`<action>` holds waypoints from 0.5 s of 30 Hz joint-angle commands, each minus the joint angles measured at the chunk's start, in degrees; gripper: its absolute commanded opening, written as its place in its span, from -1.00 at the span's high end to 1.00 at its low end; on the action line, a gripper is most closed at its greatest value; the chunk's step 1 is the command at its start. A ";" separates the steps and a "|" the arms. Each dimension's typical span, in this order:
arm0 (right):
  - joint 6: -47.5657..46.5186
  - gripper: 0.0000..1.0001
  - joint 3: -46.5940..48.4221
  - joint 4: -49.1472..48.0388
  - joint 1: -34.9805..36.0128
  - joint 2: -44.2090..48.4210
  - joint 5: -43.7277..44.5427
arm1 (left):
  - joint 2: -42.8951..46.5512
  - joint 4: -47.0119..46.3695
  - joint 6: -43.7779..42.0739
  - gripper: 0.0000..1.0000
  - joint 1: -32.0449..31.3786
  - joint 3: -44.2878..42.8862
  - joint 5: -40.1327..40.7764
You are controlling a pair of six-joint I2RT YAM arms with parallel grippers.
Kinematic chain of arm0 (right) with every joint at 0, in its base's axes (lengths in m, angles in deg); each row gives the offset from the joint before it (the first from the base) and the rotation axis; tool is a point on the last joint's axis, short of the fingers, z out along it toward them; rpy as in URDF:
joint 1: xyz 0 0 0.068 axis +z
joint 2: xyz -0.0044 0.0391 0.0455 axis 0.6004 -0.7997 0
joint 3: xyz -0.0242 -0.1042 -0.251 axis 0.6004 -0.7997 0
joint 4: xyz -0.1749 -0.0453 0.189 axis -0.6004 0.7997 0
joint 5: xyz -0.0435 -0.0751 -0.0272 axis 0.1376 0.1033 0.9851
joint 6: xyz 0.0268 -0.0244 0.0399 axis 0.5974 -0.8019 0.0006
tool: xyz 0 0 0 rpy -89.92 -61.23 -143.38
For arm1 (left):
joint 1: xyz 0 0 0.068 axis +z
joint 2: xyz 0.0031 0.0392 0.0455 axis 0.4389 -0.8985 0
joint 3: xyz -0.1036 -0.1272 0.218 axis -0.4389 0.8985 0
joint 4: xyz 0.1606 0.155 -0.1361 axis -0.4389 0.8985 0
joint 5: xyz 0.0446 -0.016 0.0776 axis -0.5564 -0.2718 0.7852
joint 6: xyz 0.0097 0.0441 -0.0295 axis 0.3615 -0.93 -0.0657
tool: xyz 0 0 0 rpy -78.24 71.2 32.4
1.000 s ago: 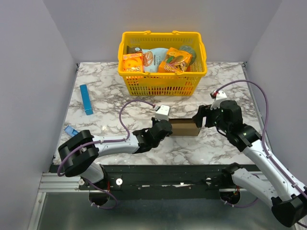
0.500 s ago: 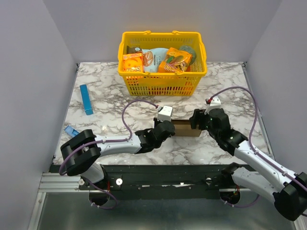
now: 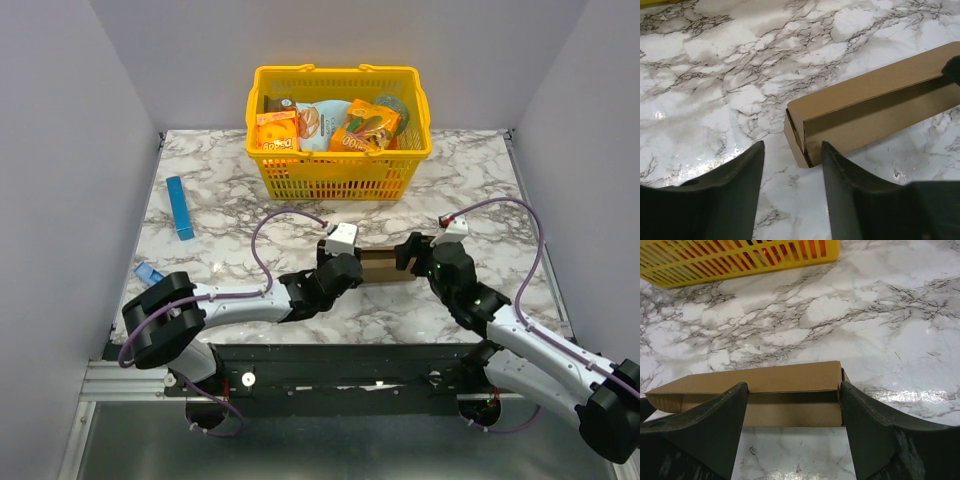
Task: Fold the paper box
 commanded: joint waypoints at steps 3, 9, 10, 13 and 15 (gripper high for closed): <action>1.99 -0.57 -2.32 4.68 0.29 -1.72 3.41 | 6.52 4.02 -0.85 -0.50 -1.17 4.24 -3.94; 2.17 -0.35 -3.20 4.77 0.38 -0.05 3.85 | 14.96 3.23 0.99 -0.65 0.67 6.18 -11.93; 2.17 -0.33 -3.29 5.03 0.29 0.04 3.94 | 15.85 2.70 1.61 -0.65 1.64 5.92 -13.51; 2.35 -0.22 -3.47 5.29 0.38 0.30 3.85 | 18.05 0.78 4.59 -0.67 5.59 5.31 -20.36; 2.35 -0.16 -3.47 5.21 0.38 0.21 3.68 | 18.66 -1.25 6.96 -0.69 9.09 5.39 -25.53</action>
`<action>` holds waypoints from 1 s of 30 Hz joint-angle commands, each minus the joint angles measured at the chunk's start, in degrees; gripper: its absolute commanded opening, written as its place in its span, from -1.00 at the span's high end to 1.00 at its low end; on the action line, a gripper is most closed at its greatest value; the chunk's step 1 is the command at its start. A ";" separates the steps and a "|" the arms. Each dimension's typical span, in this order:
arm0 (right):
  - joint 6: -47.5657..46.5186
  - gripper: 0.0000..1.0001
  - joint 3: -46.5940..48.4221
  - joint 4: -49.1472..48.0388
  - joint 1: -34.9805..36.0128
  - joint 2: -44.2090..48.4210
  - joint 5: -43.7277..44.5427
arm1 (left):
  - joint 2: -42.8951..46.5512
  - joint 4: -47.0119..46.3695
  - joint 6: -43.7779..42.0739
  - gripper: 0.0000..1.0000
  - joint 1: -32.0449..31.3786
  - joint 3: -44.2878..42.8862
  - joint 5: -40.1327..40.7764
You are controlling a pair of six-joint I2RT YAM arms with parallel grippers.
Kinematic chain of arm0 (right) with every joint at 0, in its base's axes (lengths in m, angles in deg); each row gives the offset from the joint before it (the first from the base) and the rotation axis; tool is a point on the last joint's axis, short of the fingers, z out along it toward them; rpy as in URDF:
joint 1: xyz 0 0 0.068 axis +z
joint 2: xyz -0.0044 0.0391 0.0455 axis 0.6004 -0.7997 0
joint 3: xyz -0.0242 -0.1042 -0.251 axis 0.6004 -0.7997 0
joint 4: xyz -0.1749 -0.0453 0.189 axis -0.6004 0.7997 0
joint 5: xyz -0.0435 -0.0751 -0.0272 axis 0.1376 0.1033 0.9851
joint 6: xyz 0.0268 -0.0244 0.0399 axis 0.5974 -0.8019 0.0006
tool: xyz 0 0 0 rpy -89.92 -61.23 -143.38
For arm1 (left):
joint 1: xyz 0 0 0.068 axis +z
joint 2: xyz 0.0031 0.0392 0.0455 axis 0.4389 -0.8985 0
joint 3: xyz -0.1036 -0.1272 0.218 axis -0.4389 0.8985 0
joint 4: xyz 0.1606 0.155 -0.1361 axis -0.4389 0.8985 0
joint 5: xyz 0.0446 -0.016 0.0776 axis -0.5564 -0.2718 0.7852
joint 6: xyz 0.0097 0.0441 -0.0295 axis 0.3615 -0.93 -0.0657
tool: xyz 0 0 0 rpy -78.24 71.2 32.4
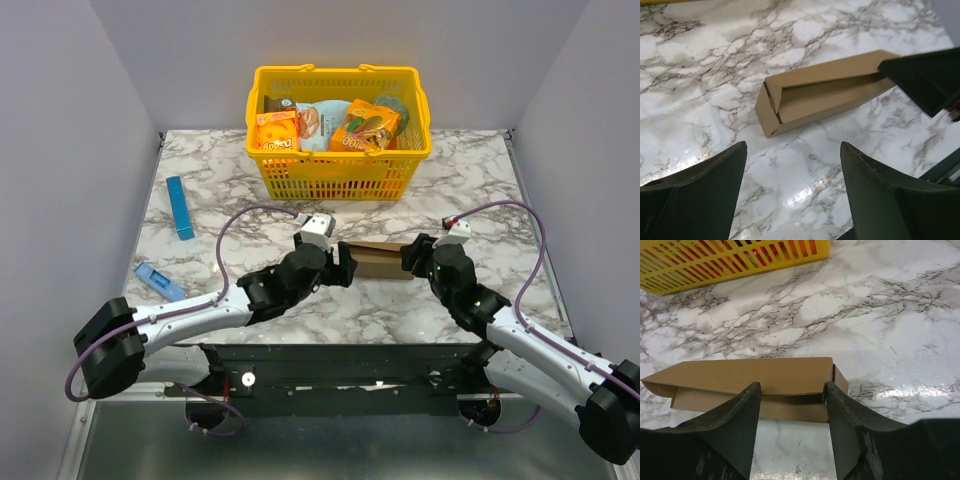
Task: Fold the paper box
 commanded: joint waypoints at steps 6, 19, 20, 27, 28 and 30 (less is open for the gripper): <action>-0.04 -0.10 -2.09 5.99 0.27 -0.69 2.12 | -1.40 -10.64 8.43 -0.63 12.98 0.06 -19.07; -0.30 -0.09 -1.82 5.99 0.27 -1.48 1.60 | -13.01 -17.33 9.40 -0.24 15.71 -3.98 -21.97; -0.30 -0.08 -1.74 6.08 0.27 -1.48 1.51 | -13.45 -17.50 9.31 -0.24 15.80 -4.33 -21.71; -0.39 -0.08 -1.74 5.91 0.27 -1.74 1.33 | -16.79 -19.52 10.02 -0.13 16.50 -5.48 -21.18; -0.47 -0.08 -1.74 5.91 0.27 -1.83 1.25 | -17.23 -19.52 10.02 -0.11 16.59 -5.65 -21.53; -0.47 -0.08 -1.65 5.91 0.27 -1.83 1.24 | -18.46 -19.35 10.10 0.02 16.76 -6.36 -22.23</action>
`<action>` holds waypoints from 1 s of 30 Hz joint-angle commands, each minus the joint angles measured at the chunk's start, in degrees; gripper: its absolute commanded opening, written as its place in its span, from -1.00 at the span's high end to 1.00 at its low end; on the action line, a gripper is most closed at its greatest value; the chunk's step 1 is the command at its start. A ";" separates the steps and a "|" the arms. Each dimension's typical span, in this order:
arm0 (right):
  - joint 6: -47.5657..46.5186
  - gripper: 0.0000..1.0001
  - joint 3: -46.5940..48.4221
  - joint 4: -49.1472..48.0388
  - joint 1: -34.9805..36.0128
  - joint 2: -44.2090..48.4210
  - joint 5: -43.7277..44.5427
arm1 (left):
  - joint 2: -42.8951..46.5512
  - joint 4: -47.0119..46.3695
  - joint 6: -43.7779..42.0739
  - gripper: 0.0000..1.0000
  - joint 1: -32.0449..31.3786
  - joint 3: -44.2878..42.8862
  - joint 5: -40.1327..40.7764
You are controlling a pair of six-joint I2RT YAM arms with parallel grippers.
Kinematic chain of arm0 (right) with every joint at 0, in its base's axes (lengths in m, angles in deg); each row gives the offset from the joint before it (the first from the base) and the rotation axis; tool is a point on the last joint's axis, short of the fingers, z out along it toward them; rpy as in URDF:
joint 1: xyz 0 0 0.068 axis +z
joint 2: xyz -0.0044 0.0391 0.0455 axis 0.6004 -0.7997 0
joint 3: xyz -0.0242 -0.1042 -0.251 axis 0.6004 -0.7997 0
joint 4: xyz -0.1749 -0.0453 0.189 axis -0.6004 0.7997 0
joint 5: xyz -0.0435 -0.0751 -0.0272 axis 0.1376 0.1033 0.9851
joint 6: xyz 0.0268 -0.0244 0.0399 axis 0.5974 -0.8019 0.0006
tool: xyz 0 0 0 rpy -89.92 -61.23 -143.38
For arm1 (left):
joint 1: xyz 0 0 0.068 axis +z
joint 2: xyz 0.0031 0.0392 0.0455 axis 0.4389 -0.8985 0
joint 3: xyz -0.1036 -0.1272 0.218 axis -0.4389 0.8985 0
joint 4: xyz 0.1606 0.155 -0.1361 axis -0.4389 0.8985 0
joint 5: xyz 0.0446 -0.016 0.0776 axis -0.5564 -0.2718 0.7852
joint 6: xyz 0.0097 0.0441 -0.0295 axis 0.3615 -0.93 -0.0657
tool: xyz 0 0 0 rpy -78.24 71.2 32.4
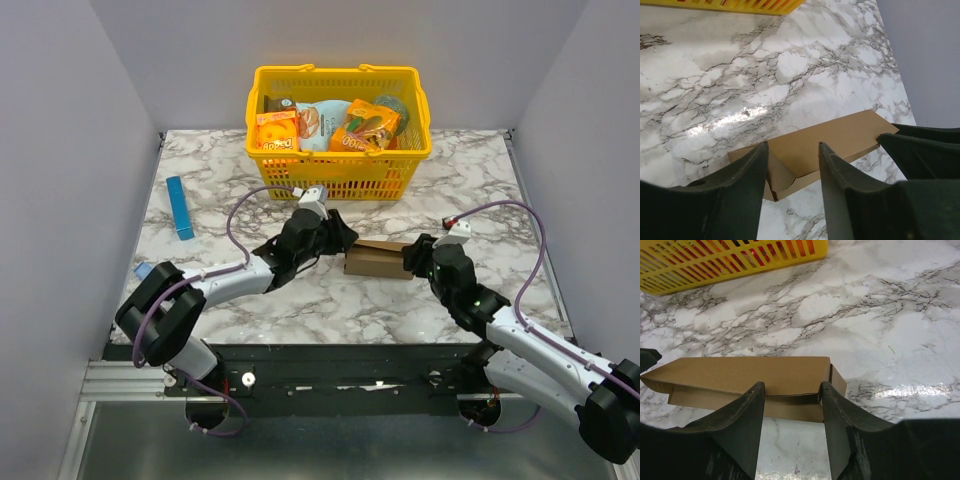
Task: Fold the paper box
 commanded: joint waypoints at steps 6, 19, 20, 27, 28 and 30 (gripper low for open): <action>-0.47 -0.08 -1.58 5.97 0.18 -1.46 1.07 | -3.72 -2.45 1.19 0.32 0.59 -0.98 -3.84; -0.47 -0.10 -1.23 6.15 0.27 -1.54 1.33 | -3.63 -1.93 -3.63 0.60 -1.87 6.58 0.00; -0.47 -0.12 -1.14 6.32 0.27 -1.37 1.07 | -3.72 -1.06 -4.43 0.60 -2.13 6.50 0.54; -1.79 -0.78 2.98 10.45 0.27 1.70 -0.33 | -3.46 5.97 -11.72 0.64 -5.30 4.21 9.59; -2.31 -0.83 3.77 11.59 0.27 1.88 -0.34 | -3.63 6.42 -12.16 0.64 -5.65 3.95 10.30; -3.11 -0.92 6.57 13.26 0.18 2.41 -0.25 | -3.81 7.65 -13.13 0.64 -6.35 3.60 12.15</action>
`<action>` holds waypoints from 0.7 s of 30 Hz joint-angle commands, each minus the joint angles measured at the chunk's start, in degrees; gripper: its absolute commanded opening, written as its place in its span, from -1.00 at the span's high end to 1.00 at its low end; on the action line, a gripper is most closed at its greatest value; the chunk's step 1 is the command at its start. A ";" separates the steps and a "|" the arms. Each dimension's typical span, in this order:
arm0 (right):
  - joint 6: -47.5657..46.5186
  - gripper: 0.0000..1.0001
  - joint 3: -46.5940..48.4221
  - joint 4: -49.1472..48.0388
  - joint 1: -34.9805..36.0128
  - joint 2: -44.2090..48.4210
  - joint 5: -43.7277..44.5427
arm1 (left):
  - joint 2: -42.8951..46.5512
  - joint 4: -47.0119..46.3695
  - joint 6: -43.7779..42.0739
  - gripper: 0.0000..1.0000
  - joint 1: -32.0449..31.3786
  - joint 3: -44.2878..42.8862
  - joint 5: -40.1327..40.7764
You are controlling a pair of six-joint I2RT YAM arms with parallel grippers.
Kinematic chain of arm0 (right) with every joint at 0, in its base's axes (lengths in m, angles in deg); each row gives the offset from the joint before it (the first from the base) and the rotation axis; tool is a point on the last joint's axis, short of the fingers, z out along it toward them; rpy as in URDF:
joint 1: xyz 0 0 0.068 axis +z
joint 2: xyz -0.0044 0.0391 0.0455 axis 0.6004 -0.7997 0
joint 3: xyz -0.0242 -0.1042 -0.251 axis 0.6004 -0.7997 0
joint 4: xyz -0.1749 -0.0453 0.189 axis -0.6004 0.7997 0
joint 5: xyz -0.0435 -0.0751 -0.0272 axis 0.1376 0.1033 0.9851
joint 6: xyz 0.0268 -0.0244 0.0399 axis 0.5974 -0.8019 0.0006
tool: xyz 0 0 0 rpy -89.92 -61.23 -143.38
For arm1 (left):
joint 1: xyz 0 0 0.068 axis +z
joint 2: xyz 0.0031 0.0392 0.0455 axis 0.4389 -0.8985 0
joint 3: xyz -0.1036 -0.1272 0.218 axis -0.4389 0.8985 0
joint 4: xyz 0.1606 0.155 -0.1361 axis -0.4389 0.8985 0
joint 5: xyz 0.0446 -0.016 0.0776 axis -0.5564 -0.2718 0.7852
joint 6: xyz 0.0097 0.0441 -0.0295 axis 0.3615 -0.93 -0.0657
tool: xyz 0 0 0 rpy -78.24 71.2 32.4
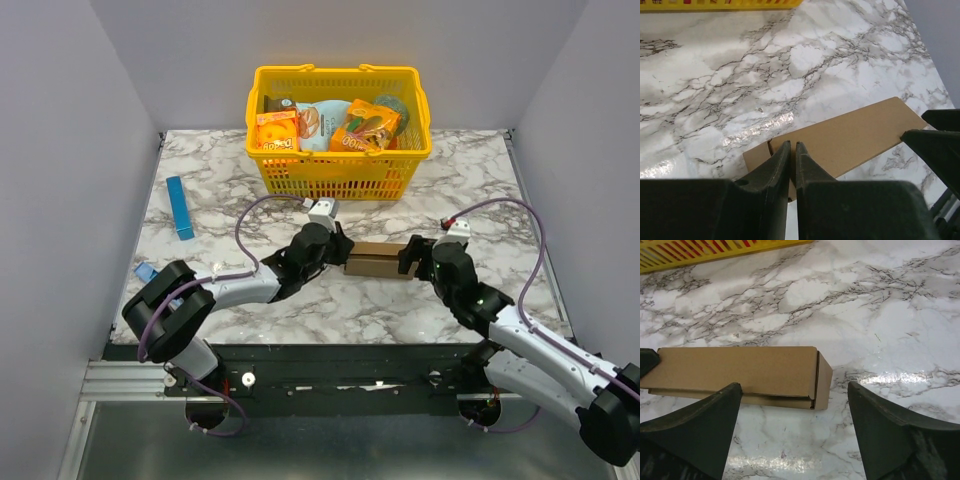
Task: Fold the paper box
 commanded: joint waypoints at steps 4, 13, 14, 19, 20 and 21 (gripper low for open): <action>-4.34 -0.89 8.94 9.91 -0.41 1.45 -1.74 | -1.49 13.18 -6.50 0.65 -2.64 0.64 7.57; -5.67 -0.32 10.71 10.62 -6.65 -1.98 -11.23 | -1.67 13.10 -6.67 0.67 -3.78 0.65 8.80; -5.75 -0.29 10.36 10.62 -7.26 -2.33 -12.71 | -1.67 13.10 -6.76 0.67 -3.87 0.73 8.72; -5.23 0.00 9.04 10.62 -9.29 -2.15 -15.19 | -1.67 13.10 -6.94 0.67 -4.22 0.56 8.98; -5.05 0.12 8.69 10.62 -9.29 -2.07 -15.10 | -1.67 13.01 -6.85 0.67 -4.23 0.47 9.15; -4.79 0.29 7.99 10.45 -9.47 -2.15 -15.28 | -1.67 13.01 -6.85 0.67 -4.31 0.47 9.07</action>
